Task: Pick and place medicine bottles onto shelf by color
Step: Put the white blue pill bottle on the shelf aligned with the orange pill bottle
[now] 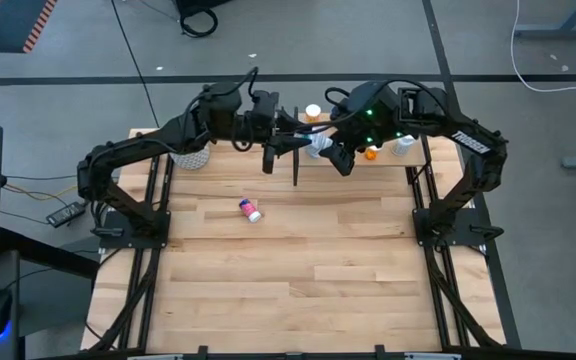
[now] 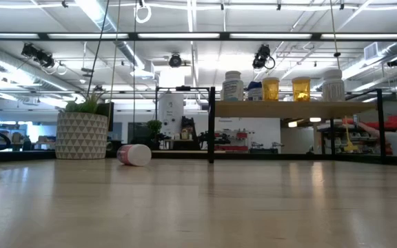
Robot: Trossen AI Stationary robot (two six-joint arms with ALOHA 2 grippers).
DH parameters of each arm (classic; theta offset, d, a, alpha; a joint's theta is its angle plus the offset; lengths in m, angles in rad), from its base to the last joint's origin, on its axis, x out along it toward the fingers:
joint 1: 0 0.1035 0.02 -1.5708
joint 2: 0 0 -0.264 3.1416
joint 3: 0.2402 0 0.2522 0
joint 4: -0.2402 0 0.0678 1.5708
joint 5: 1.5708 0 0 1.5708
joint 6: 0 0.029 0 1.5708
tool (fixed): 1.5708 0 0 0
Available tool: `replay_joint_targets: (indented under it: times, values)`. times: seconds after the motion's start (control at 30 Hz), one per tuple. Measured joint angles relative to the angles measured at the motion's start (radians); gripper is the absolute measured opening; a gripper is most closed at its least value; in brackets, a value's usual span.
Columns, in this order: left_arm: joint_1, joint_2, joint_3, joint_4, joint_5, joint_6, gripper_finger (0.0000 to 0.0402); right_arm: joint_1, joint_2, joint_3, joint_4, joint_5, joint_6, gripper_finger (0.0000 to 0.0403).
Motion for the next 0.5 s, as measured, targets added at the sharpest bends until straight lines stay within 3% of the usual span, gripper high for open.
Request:
replay_joint_targets:
  times: [0.5]
  values:
    - [0.003, 0.003, -0.003, -0.047, 0.000, 0.023, 0.0165, 0.004, -0.054, 0.002, 0.085, 0.007, -0.006, 0.0209]
